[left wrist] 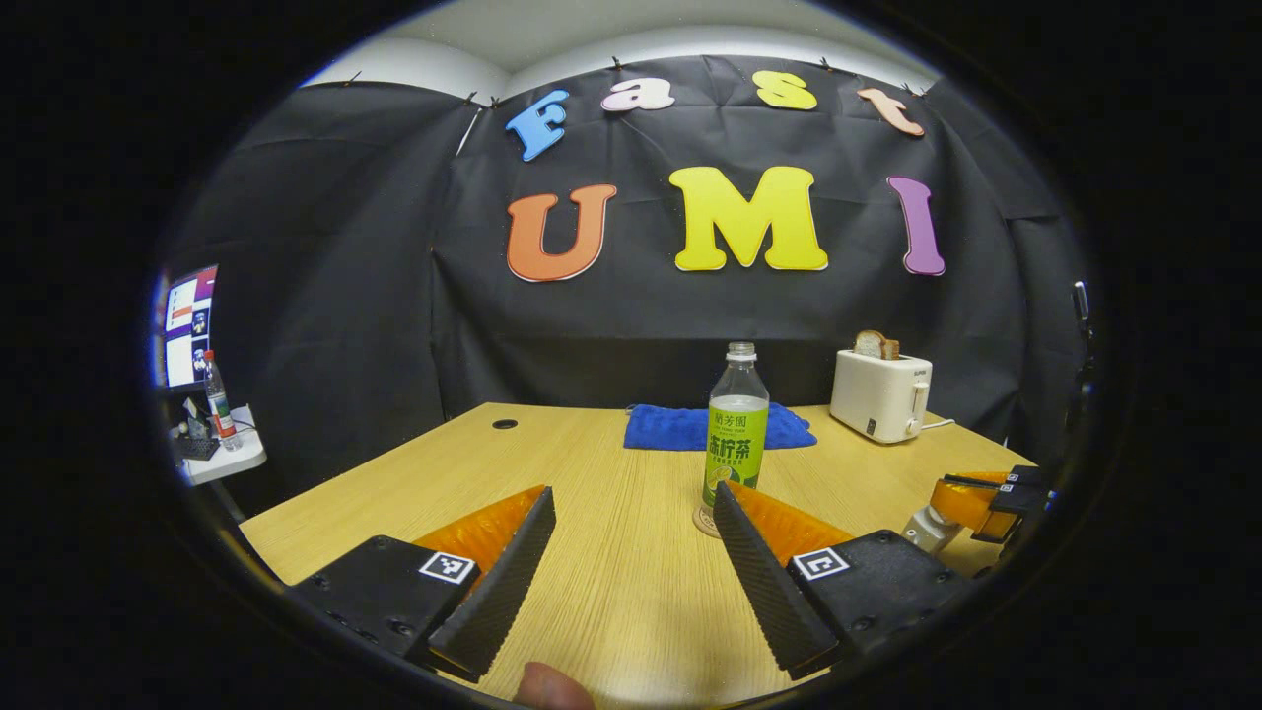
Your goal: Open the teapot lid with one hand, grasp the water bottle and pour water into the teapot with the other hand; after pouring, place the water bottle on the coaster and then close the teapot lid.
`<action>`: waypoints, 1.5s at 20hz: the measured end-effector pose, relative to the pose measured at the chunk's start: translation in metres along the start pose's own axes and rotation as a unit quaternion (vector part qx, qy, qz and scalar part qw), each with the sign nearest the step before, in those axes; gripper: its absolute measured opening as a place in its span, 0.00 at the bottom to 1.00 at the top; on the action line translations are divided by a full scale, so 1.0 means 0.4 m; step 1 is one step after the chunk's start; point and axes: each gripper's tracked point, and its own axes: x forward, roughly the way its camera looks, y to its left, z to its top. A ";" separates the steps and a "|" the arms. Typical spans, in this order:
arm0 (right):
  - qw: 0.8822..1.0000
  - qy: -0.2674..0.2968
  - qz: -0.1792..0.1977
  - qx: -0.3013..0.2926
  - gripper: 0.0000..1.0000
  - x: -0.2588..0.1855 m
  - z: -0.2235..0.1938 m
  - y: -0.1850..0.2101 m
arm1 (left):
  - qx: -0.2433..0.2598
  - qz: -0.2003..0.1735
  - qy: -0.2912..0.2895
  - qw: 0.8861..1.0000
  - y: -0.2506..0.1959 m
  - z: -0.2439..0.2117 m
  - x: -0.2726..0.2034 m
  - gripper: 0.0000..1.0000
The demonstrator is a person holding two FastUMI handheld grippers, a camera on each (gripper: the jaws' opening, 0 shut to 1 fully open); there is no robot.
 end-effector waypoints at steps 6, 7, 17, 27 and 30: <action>1.000 -0.017 -0.017 -0.003 0.06 -0.010 0.019 -0.009 | 0.000 -0.004 -0.011 1.000 -0.017 0.028 -0.025 1.00; 0.999 -0.025 -0.026 0.000 0.09 -0.014 0.029 -0.018 | -0.002 -0.003 -0.012 1.000 -0.017 0.032 -0.032 1.00; 0.991 -0.113 -0.073 -0.002 0.98 -0.251 0.209 -0.058 | 0.004 -0.034 -0.069 0.997 -0.149 0.137 -0.163 1.00; 0.985 -0.134 -0.106 0.005 0.98 -0.450 0.205 -0.022 | 0.011 -0.044 -0.081 0.996 -0.183 0.113 -0.311 1.00; 0.986 -0.125 -0.108 0.002 0.98 -0.459 0.197 -0.004 | 0.014 -0.046 -0.084 0.995 -0.185 0.122 -0.326 1.00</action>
